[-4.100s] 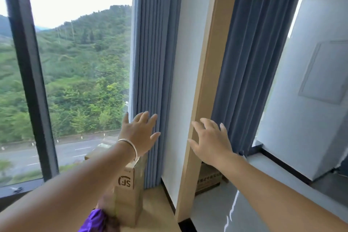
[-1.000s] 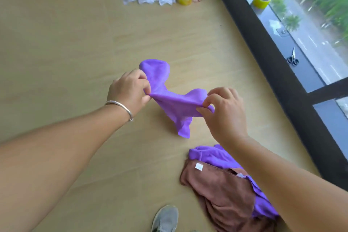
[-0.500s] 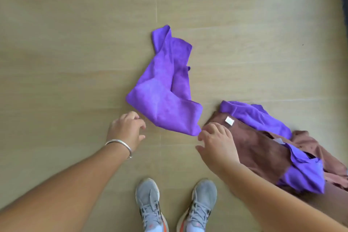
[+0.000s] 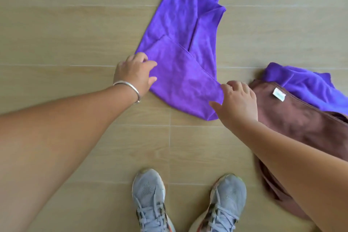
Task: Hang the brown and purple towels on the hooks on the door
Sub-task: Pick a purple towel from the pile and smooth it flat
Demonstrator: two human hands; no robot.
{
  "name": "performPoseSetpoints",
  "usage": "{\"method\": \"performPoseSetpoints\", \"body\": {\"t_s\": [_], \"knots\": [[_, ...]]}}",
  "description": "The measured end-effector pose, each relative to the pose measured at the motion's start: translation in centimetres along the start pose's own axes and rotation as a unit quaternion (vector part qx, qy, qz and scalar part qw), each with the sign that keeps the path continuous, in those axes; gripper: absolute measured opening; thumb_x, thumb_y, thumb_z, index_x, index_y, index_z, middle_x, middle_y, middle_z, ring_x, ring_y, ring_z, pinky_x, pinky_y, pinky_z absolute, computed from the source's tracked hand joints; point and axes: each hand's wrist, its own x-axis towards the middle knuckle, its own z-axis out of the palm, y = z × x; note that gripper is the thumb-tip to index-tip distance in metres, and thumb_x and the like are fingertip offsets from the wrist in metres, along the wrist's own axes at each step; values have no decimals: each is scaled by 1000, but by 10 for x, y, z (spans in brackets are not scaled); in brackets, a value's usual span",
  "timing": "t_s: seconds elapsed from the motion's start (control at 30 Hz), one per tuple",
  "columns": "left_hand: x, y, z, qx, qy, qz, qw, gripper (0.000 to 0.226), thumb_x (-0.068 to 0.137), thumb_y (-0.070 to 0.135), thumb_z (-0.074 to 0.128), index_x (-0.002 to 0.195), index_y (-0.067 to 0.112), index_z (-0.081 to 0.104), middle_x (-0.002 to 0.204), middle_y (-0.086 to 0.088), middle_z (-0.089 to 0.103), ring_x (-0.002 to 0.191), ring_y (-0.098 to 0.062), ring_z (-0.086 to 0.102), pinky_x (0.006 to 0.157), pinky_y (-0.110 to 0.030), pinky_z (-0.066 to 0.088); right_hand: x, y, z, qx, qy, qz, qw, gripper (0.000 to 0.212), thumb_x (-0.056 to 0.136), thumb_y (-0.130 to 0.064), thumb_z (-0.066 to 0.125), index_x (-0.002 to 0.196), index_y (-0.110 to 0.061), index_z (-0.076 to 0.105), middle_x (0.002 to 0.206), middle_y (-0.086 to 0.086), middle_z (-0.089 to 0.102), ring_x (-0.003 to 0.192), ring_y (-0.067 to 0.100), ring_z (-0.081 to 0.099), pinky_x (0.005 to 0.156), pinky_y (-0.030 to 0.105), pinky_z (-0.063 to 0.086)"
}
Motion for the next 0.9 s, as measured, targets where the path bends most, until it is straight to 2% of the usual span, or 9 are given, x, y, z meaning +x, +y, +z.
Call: {"method": "performPoseSetpoints", "body": {"t_s": [0.13,0.23,0.3,0.43,0.53,0.63,0.73,0.83,0.9], "knots": [[60,5,14,25,16,32,999,43,87,28,65,129,23,55,128,-7,47,116,-30,46,88,-44,43,28,14,24,-20,12,7,1000,55,87,-52,59,129,-19,53,137,4,44,133,25,30,111,39,22],[102,11,23,51,1,34,998,56,89,29,62,140,28,39,139,-9,38,127,-30,37,94,-47,40,43,24,40,-37,5,1,999,52,87,-53,59,125,-18,57,138,4,43,137,24,26,112,38,20],[121,17,28,71,-18,21,997,58,89,31,62,140,27,36,141,-10,33,130,-29,32,95,-50,38,46,27,50,-31,1,-3,1000,49,85,-51,63,120,-18,60,136,4,44,136,24,27,112,38,20],[132,31,36,119,-69,-17,990,61,82,30,71,132,17,37,128,-14,44,118,-36,47,87,-47,43,42,30,57,8,-22,6,1000,37,83,-40,68,112,-20,54,117,0,55,115,24,46,95,36,35],[131,32,39,108,-68,-17,992,46,86,27,66,125,16,44,114,-12,59,103,-36,58,75,-39,44,44,26,54,20,-33,19,999,29,87,-25,62,112,-20,48,105,-3,62,102,24,53,81,35,36],[127,30,32,82,-41,8,996,30,90,33,59,118,21,56,112,-10,63,103,-35,59,73,-36,40,50,24,41,-22,-22,28,999,23,86,-17,55,107,-25,60,99,-2,62,100,24,54,78,35,32],[106,29,14,52,-37,26,998,23,90,37,55,108,24,63,112,-6,60,102,-33,57,71,-34,37,41,25,21,-57,-26,33,997,21,87,-22,52,100,-25,68,97,1,59,99,26,51,78,36,32],[74,17,-22,44,-46,39,997,20,90,36,56,99,21,66,109,-5,58,101,-32,56,72,-34,39,17,18,-10,-47,-24,16,998,19,86,-26,51,95,-21,67,95,0,61,99,28,48,81,37,34],[55,6,-56,39,-36,33,998,20,90,37,59,97,20,66,105,-5,61,99,-32,57,71,-33,38,2,11,-38,-30,-10,-5,999,12,87,-25,50,85,-19,60,83,1,60,95,29,51,81,37,33]]}}
